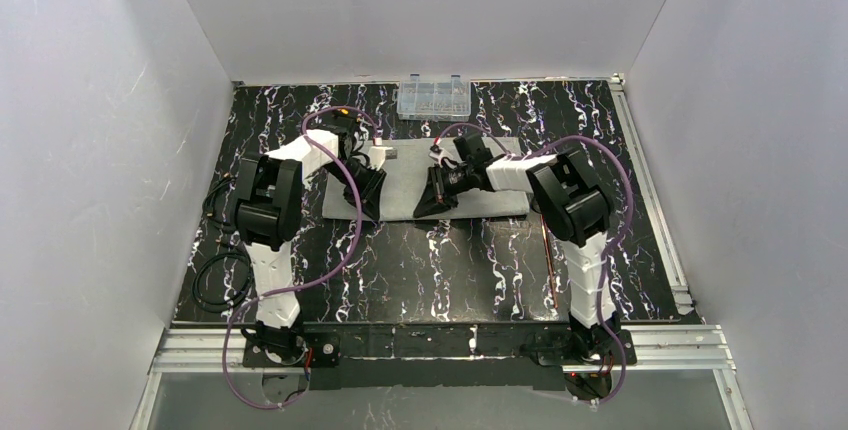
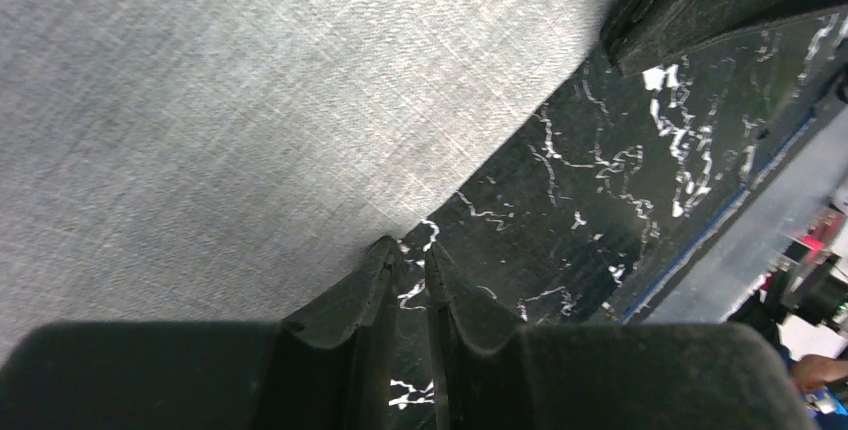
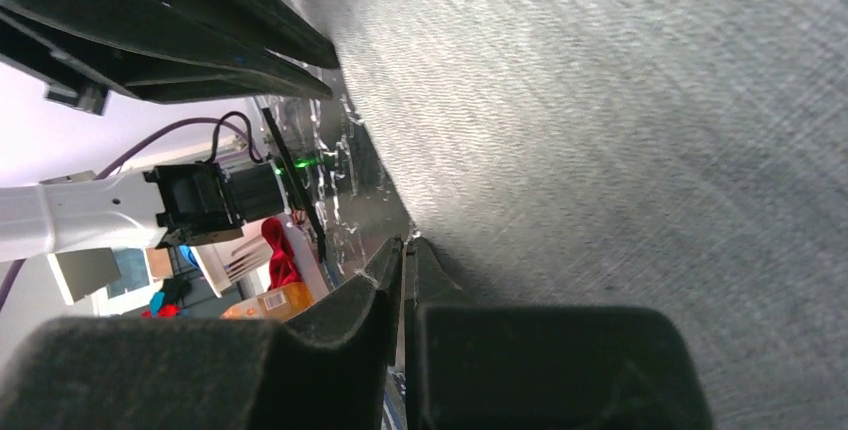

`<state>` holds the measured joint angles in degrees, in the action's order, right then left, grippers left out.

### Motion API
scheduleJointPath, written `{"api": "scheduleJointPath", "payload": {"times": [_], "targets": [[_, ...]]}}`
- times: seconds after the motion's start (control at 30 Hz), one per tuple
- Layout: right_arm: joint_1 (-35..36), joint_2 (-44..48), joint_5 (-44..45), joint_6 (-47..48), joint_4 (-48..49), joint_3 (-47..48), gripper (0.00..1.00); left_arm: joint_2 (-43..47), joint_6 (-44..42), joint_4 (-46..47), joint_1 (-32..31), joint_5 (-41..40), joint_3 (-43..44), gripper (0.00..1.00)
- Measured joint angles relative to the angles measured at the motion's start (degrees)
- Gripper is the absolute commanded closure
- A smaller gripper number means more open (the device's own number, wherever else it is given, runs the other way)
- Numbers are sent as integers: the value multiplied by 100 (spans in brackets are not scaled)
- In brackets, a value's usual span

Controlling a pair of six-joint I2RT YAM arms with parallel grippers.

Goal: Fold the napkin into a case and place the utensils inside
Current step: Smooth out the rectangle-folded napkin at the center of the board.

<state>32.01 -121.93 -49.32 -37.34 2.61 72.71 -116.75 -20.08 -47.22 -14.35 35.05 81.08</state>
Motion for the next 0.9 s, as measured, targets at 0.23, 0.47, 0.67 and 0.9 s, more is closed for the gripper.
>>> {"api": "scheduleJointPath", "payload": {"times": [0.23,0.47,0.67,0.9], "targets": [[26,-334,4,404,-625,214,87,2,-26,238,0,-431,-114,87],[26,-380,-33,509,-741,293,87,39,59,269,-7,-501,-118,82],[26,-380,-31,542,-741,293,88,48,417,267,-120,-76,260,78],[26,-382,-24,538,-734,289,90,24,951,678,-664,680,284,78]]}}
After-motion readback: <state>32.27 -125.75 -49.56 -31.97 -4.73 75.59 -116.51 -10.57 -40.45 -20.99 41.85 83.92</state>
